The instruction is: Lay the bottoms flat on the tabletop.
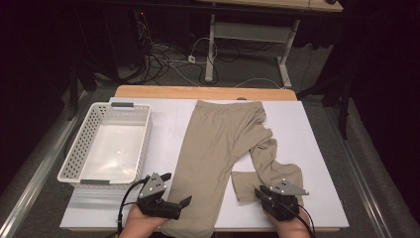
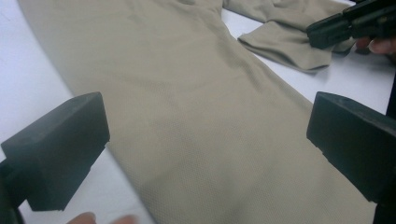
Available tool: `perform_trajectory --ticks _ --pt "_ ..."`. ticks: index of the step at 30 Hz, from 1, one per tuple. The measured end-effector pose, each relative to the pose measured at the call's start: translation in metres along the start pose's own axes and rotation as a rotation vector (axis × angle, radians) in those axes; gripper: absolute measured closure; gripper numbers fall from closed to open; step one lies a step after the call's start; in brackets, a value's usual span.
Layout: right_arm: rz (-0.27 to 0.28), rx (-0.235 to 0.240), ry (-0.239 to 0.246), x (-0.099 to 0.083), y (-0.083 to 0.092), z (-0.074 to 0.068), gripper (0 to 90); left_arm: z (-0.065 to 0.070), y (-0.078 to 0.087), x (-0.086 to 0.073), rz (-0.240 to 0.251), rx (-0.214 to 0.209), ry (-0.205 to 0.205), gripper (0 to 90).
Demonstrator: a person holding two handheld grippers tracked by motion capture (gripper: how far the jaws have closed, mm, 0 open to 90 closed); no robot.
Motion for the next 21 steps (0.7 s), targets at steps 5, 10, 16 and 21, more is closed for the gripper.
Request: perform_trajectory --ticks 5,10,16,21 --pt "0.009 0.048 -0.021 -0.007 0.009 -0.001 89.3 -0.003 -0.004 0.002 0.055 0.008 0.025 0.0" --pt "0.003 0.067 0.016 -0.025 0.033 -0.012 89.1 -0.006 -0.007 0.002 0.018 -0.006 0.042 0.0" --pt "-0.011 0.113 0.026 -0.05 0.064 -0.032 89.1 -0.002 -0.007 0.0 0.01 -0.023 0.003 0.0" --pt "-0.044 0.163 0.041 -0.068 0.084 -0.048 88.8 -0.001 -0.006 0.0 0.026 -0.035 0.003 0.0"
Point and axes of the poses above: each handheld gripper's, and its own axes: y roughly backward along the jaws, x roughly out of its top, z roughly to its right, the point moved 6 cm from there along -y, roughly forward along the jaws, and after that the axes turned 3 degrees about y, right-handed, at the moved point
